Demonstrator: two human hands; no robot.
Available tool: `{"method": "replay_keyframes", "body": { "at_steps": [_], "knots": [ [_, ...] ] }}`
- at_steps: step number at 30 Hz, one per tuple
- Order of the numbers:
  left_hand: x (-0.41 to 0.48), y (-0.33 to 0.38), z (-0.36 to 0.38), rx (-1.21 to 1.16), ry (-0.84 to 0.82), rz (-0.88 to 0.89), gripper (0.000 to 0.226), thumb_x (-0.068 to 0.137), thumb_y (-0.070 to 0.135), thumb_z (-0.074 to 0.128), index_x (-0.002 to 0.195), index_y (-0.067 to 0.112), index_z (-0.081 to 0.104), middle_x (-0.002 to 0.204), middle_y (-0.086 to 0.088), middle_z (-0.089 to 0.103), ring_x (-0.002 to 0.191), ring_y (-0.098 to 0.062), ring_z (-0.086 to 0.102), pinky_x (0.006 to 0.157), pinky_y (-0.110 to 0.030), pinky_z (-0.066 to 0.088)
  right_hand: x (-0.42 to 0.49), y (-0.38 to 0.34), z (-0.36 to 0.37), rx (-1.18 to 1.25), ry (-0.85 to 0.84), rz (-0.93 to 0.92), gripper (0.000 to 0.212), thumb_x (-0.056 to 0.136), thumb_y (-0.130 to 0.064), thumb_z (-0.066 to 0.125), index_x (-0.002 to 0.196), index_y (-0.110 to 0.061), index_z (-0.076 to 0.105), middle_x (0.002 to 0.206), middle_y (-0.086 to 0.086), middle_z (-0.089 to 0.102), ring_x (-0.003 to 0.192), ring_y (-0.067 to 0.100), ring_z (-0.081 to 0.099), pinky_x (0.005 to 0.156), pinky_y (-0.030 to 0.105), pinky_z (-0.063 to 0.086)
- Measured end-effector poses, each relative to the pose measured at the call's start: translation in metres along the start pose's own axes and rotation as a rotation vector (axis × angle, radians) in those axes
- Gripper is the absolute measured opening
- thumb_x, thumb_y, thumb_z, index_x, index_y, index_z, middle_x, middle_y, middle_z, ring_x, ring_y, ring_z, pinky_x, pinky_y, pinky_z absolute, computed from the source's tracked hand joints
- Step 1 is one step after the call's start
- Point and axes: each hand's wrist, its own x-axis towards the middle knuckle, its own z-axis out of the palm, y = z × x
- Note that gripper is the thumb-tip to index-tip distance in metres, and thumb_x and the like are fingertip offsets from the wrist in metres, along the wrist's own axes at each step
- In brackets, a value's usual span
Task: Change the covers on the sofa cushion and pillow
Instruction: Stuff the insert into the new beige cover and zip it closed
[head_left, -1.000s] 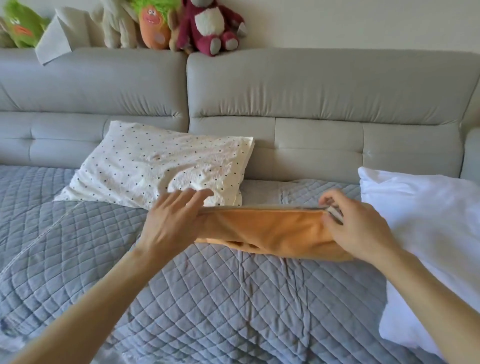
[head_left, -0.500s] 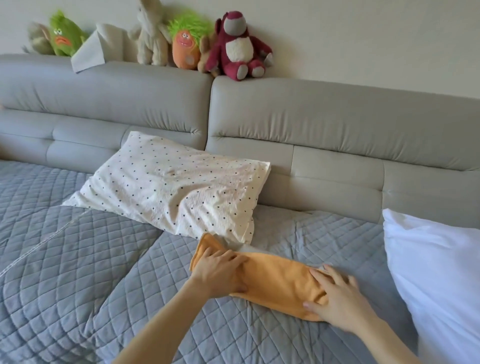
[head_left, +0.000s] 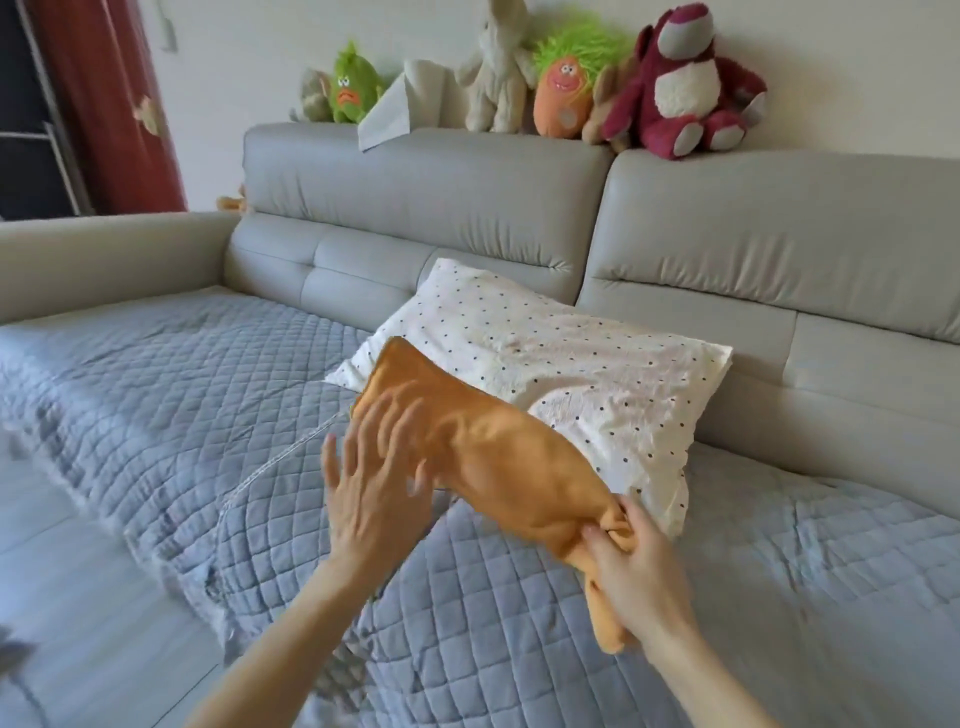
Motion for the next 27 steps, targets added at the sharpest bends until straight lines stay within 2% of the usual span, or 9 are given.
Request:
{"method": "replay_keyframes", "body": {
  "at_steps": [2,4,8,11,13,15,19,23,27],
  "knots": [
    [-0.006,-0.048,-0.002,-0.052,-0.058,-0.336,0.071,0.089,0.040,0.062,0.150,0.025,0.029,0.155,-0.007,0.031,0.140,-0.029,0.032,0.116,-0.051,0.024,0.026,-0.031,0.049,0.076,-0.018,0.005,0.018,0.092,-0.027,0.061,0.108,-0.034,0.059,0.095,-0.015,0.068,0.094,0.014,0.064,0.085,0.037,0.050],
    [-0.019,-0.097,0.004,0.017,-0.219,-0.493,0.068,0.093,0.050,0.051,0.151,0.023,0.028,0.159,-0.008,0.025,0.146,-0.028,0.023,0.118,-0.050,0.022,0.051,-0.056,0.094,0.061,-0.019,0.007,0.022,0.091,-0.030,0.057,0.112,-0.034,0.057,0.098,-0.009,0.069,0.094,0.021,0.063,0.085,0.040,0.051],
    [-0.051,-0.152,0.024,0.092,-0.497,-0.489,0.071,0.095,0.066,0.028,0.156,0.031,0.016,0.165,0.004,0.002,0.152,-0.016,-0.003,0.123,-0.044,0.005,0.080,-0.066,0.164,-0.170,-0.038,-0.119,0.029,0.096,-0.040,0.049,0.123,-0.031,0.048,0.107,0.001,0.063,0.095,0.027,0.061,0.076,0.037,0.049],
    [-0.065,-0.152,0.035,0.048,-0.471,-0.501,0.074,0.092,0.070,0.013,0.157,0.034,0.005,0.163,0.013,-0.011,0.149,-0.007,-0.017,0.123,-0.042,-0.003,0.081,-0.043,0.199,-0.511,-0.223,-0.211,0.042,0.098,-0.051,0.043,0.134,-0.030,0.042,0.127,0.009,0.053,0.113,0.033,0.055,0.082,0.038,0.048],
    [-0.069,-0.154,0.041,0.031,-0.432,-0.507,0.075,0.091,0.072,0.010,0.156,0.035,0.007,0.163,0.015,-0.010,0.148,-0.005,-0.018,0.123,-0.043,-0.001,0.077,-0.028,0.213,-0.699,-0.263,-0.282,0.047,0.098,-0.054,0.040,0.140,-0.032,0.039,0.132,0.007,0.046,0.121,0.033,0.044,0.083,0.039,0.049],
    [-0.071,-0.158,0.044,0.009,-0.399,-0.498,0.077,0.089,0.073,0.009,0.156,0.035,0.011,0.164,0.015,-0.006,0.148,-0.004,-0.016,0.123,-0.044,0.003,0.078,-0.019,0.219,-0.710,-0.248,-0.409,0.047,0.097,-0.053,0.043,0.139,-0.030,0.044,0.129,0.006,0.046,0.121,0.033,0.042,0.080,0.042,0.052],
    [-0.073,-0.162,0.046,0.031,-0.396,-0.480,0.079,0.088,0.073,0.007,0.156,0.033,0.013,0.164,0.014,-0.003,0.149,-0.004,-0.014,0.123,-0.041,0.004,0.087,-0.008,0.223,-0.572,-0.345,-0.676,0.051,0.095,-0.055,0.039,0.136,-0.028,0.051,0.127,0.001,0.055,0.116,0.036,0.049,0.091,0.049,0.052],
    [-0.071,-0.160,0.043,0.050,-0.444,-0.482,0.081,0.087,0.073,0.004,0.157,0.033,0.009,0.164,0.013,-0.006,0.148,-0.005,-0.016,0.123,-0.040,0.002,0.087,-0.025,0.230,-0.674,-0.381,-0.411,0.061,0.091,-0.056,0.040,0.148,-0.035,0.031,0.144,0.001,0.040,0.123,0.038,0.038,0.093,0.048,0.048],
    [-0.062,-0.156,0.032,0.106,-0.578,-0.489,0.078,0.091,0.070,0.008,0.157,0.028,0.002,0.164,0.006,-0.012,0.149,-0.011,-0.017,0.124,-0.043,0.001,0.089,-0.034,0.226,-0.649,-0.443,-0.333,0.076,0.090,-0.060,0.041,0.153,-0.027,0.014,0.154,0.007,0.030,0.133,0.042,0.031,0.105,0.051,0.037]
  ]
}}
